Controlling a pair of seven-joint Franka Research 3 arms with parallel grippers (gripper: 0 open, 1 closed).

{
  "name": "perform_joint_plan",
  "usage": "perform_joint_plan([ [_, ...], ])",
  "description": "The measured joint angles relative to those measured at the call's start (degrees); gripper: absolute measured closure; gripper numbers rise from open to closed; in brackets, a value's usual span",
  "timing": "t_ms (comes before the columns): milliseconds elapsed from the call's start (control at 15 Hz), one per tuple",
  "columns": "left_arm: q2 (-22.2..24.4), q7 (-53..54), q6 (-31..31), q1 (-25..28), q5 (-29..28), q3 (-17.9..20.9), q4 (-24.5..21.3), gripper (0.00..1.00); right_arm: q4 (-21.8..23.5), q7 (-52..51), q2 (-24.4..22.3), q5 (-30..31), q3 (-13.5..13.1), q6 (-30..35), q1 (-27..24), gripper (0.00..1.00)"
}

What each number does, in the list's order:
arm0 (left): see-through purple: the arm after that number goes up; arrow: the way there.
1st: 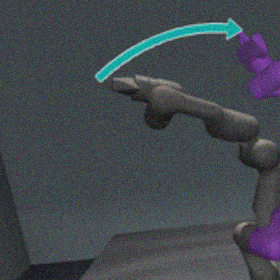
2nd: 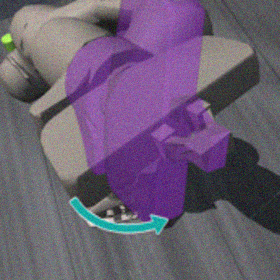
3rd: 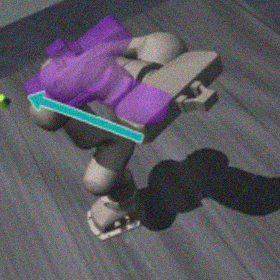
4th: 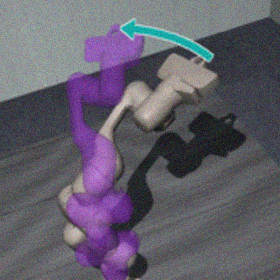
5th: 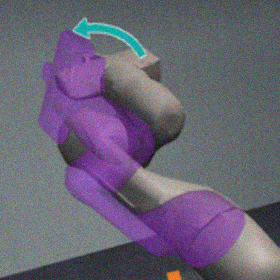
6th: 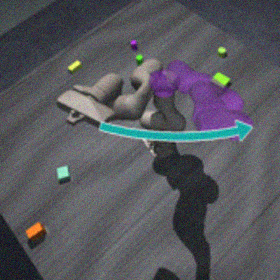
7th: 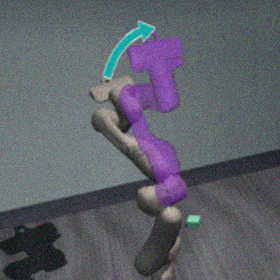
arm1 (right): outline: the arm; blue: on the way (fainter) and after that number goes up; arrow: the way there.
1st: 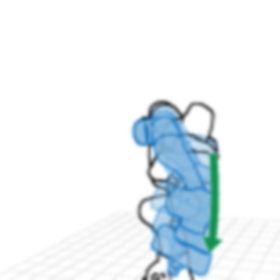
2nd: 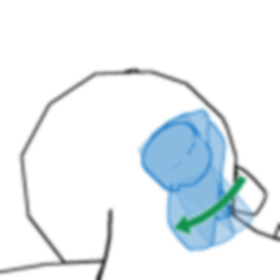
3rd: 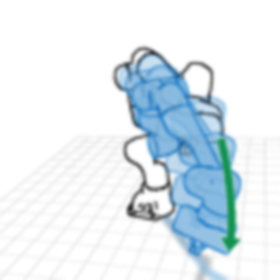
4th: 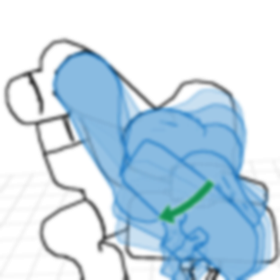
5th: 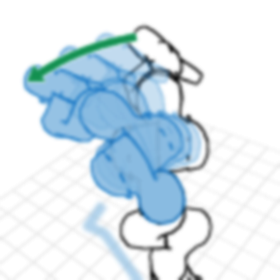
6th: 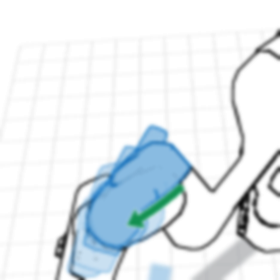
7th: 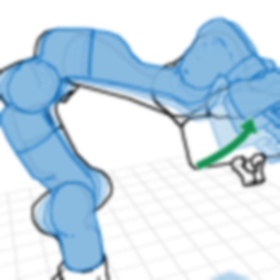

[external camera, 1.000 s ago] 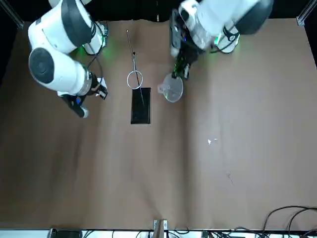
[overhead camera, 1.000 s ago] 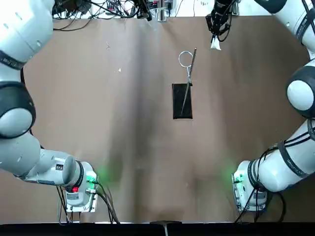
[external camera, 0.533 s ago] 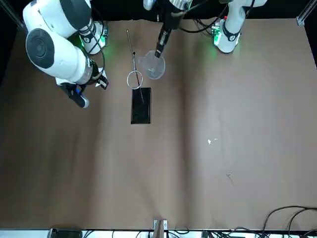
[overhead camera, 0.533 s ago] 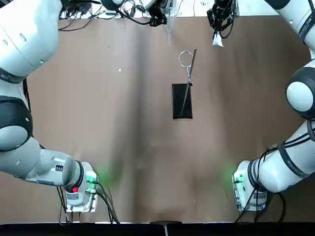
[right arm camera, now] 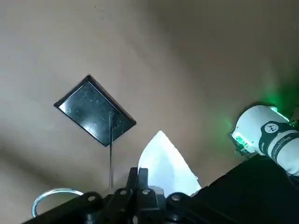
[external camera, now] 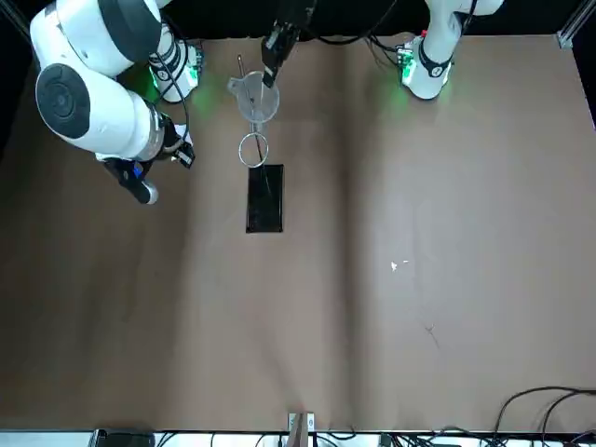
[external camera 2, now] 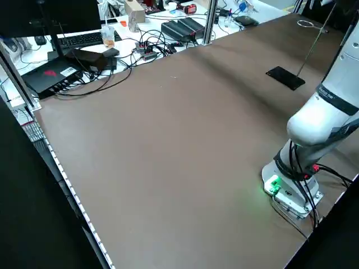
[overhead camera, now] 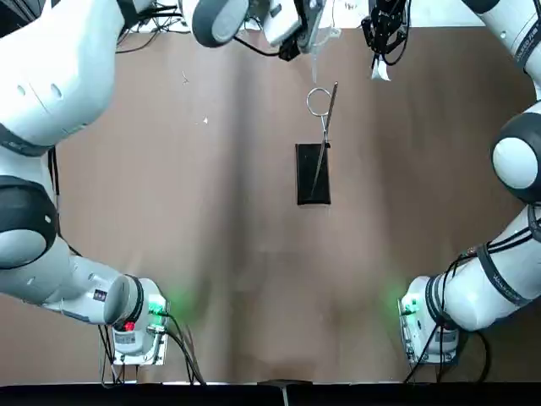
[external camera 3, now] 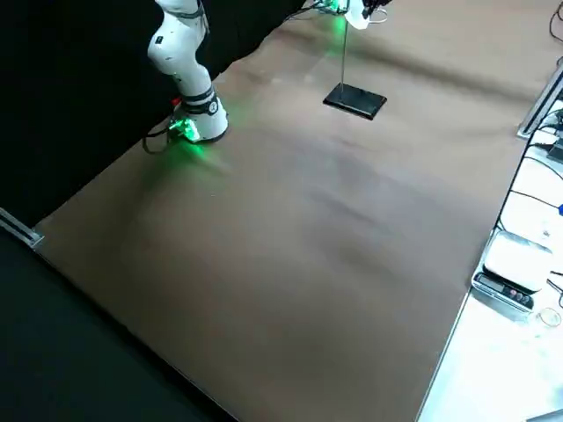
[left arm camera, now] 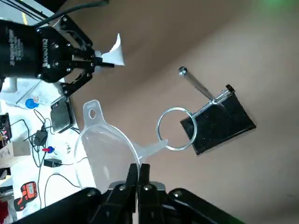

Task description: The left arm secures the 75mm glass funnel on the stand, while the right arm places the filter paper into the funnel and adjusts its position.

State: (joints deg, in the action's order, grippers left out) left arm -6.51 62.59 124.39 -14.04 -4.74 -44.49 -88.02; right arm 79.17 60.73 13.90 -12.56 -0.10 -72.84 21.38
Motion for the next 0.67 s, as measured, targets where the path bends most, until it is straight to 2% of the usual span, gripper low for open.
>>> perform_joint_plan([
  [133,-1.62,-1.74,0.86,-1.44,-3.92,0.00,-0.52,0.97,0.00,0.01,0.01,0.01,-0.04,0.10,-0.01,0.99],
  [667,-6.16,-3.47,1.91,-3.67,-9.09,0.01,-0.73,0.97,0.00,0.10,0.04,-0.18,-0.03,0.02,-0.01,0.99],
])
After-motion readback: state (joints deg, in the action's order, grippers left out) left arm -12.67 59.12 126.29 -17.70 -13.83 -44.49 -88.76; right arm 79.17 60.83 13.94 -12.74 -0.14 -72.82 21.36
